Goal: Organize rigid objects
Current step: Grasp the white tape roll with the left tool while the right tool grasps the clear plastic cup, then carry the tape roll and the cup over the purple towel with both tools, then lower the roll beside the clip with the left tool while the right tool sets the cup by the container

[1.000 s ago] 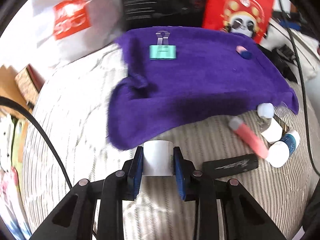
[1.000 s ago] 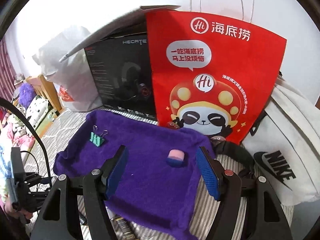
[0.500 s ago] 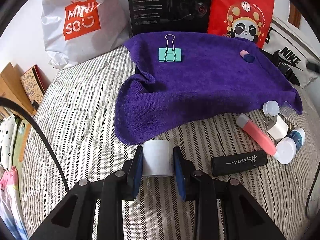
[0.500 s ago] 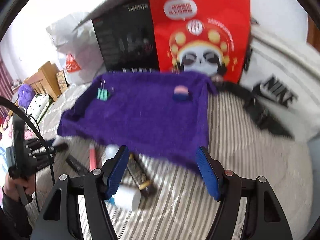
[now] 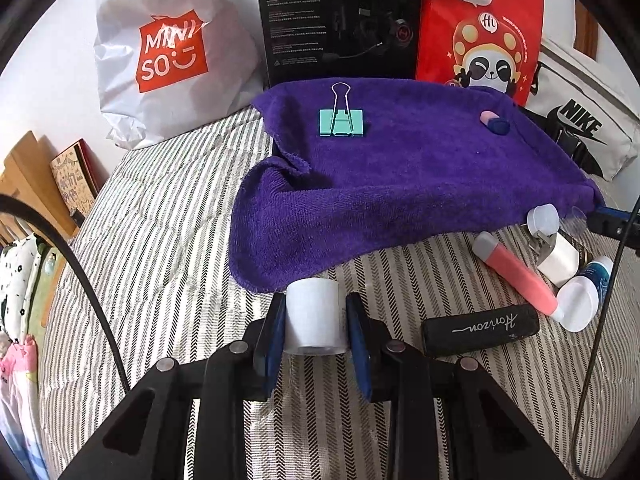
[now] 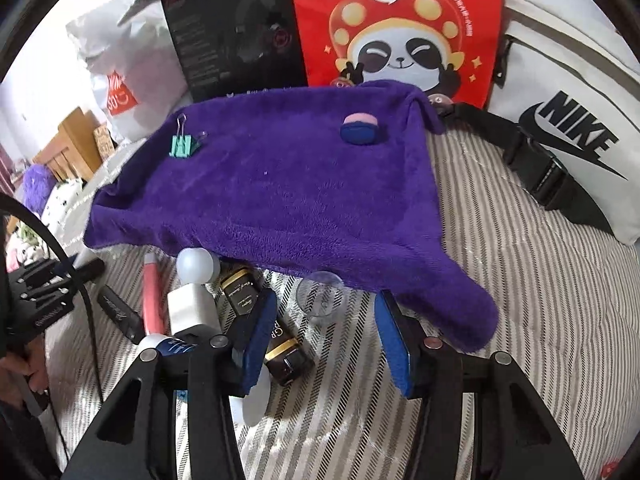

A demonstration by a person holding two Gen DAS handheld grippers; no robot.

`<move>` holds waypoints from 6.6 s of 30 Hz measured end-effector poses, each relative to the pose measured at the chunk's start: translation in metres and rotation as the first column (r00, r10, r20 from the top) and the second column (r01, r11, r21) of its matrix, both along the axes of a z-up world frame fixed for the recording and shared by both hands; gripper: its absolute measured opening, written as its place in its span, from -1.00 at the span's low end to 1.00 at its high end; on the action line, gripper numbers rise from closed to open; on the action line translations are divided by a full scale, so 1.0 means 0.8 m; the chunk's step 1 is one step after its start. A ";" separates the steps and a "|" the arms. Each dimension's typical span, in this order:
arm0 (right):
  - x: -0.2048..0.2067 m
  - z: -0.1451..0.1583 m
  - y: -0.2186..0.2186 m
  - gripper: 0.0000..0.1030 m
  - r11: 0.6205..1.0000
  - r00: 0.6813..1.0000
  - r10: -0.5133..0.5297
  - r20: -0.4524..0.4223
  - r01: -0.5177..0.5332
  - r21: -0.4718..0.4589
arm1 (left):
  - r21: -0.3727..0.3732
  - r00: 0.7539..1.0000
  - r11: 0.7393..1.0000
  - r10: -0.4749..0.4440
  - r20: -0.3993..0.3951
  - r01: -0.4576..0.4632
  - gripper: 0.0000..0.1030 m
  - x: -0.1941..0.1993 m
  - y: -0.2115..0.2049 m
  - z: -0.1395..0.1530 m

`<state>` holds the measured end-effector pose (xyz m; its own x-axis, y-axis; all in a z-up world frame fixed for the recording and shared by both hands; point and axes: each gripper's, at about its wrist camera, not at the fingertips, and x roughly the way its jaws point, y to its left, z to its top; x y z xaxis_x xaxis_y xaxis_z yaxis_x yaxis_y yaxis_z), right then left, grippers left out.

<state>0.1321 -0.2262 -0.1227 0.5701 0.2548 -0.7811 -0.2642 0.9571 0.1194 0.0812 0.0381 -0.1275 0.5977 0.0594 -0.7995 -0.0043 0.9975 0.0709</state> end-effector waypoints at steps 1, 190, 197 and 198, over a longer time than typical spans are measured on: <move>0.003 -0.004 0.003 0.00 1.000 1.000 0.003 -0.005 -0.003 -0.011 | -0.003 1.000 1.000 0.002 0.000 -0.002 -0.45 0.000 0.000 0.000; -0.021 0.071 -0.027 0.42 0.996 0.988 -0.083 0.127 0.084 0.000 | -0.141 0.972 0.963 -0.233 -0.020 0.228 0.25 0.048 -0.013 0.062; -0.066 0.050 -0.041 0.42 0.993 0.989 -0.118 0.094 0.117 0.011 | -0.059 0.923 0.923 -0.383 -0.027 0.381 0.27 0.021 -0.035 0.033; -0.070 0.047 -0.043 0.42 0.992 0.988 -0.123 0.089 0.123 0.014 | -0.045 0.916 0.916 -0.401 -0.028 0.400 0.28 0.019 -0.038 0.032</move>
<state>0.0759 -0.2605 -0.0849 0.6651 0.1847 -0.7236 -0.1546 0.9820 0.1086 0.0961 0.0079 -0.1019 0.5361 -0.2094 -0.8178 0.3978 0.9171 0.0259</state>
